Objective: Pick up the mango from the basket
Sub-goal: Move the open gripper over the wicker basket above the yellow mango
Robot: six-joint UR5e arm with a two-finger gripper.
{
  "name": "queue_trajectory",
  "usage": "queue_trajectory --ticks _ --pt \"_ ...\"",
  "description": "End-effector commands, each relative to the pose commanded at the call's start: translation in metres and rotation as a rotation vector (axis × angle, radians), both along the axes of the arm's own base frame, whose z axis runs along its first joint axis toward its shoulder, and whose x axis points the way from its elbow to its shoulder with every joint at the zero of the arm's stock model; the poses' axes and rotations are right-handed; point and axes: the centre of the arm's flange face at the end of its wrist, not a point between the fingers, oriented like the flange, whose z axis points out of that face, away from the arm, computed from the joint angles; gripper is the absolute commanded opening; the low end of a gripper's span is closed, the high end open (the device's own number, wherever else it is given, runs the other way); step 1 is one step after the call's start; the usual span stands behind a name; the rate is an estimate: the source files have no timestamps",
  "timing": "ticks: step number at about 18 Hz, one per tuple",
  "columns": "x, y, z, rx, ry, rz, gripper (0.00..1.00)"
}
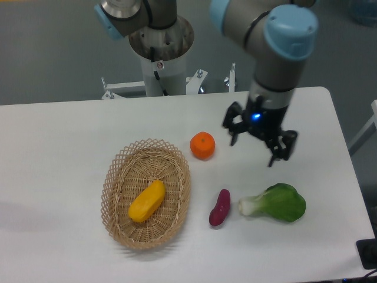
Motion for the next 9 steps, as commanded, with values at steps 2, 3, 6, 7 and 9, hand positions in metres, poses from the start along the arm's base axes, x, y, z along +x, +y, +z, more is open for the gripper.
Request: queue_trajectory --ticks 2,3,6,7,9 --pt "0.023 0.014 -0.017 0.004 -0.014 0.021 1.00" --pt "0.037 0.021 -0.027 -0.003 -0.027 0.021 1.00" --pt "0.070 0.037 -0.063 -0.056 -0.069 0.056 1.00" --pt "0.081 0.046 -0.072 -0.065 -0.065 0.052 1.00" --pt "0.100 0.064 -0.099 -0.073 -0.071 0.055 1.00"
